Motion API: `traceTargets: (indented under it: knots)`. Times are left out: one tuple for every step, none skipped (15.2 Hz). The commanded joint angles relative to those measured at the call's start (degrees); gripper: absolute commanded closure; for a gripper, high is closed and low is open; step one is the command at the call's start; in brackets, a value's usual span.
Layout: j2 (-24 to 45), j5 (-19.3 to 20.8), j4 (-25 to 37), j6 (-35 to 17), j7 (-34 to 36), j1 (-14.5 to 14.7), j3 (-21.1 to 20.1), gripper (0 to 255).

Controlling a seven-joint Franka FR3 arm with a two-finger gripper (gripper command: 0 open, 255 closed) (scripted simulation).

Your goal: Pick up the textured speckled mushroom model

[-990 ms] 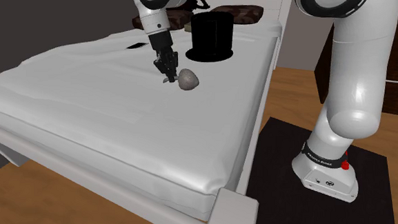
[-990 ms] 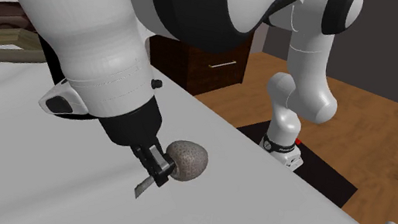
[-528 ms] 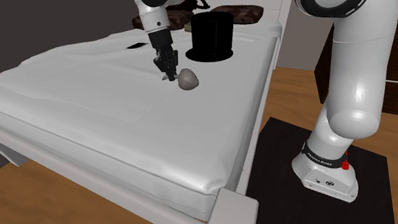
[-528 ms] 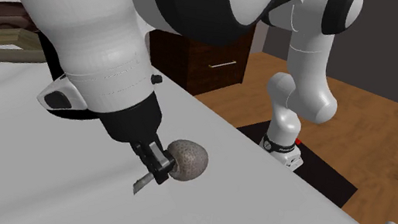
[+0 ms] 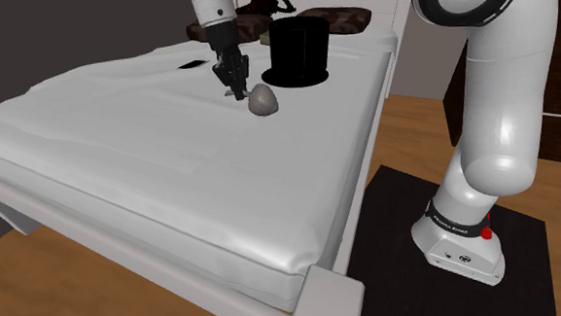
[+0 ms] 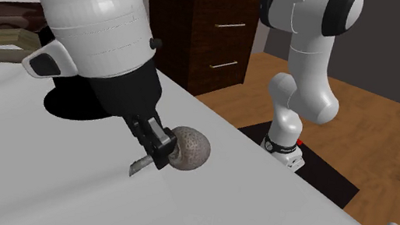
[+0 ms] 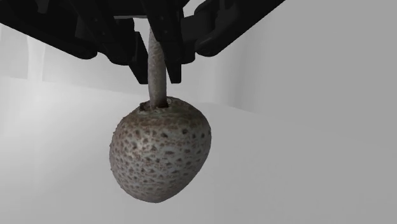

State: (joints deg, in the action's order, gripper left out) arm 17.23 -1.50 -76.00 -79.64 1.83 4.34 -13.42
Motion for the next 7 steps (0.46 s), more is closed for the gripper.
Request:
traceTargets:
  knots:
    - [0.4, 0.0, 2.1, 1.8, 0.2, 0.2, -0.1, 255]
    - [0.6, 0.1, 3.3, 2.7, 0.3, 0.2, -0.1, 255]
    - [0.9, 0.1, 4.5, 3.6, 0.4, 0.3, -0.1, 255]
    - [1.2, 0.2, 5.7, 4.5, 0.5, 0.4, -0.1, 255]
    - [1.6, 0.2, 7.0, 5.5, 0.6, 0.5, -0.1, 255]
    - [1.6, 0.2, 7.2, 5.6, 0.6, 0.5, -0.1, 255]
    - [1.6, 0.2, 7.2, 5.6, 0.6, 0.5, -0.1, 255]
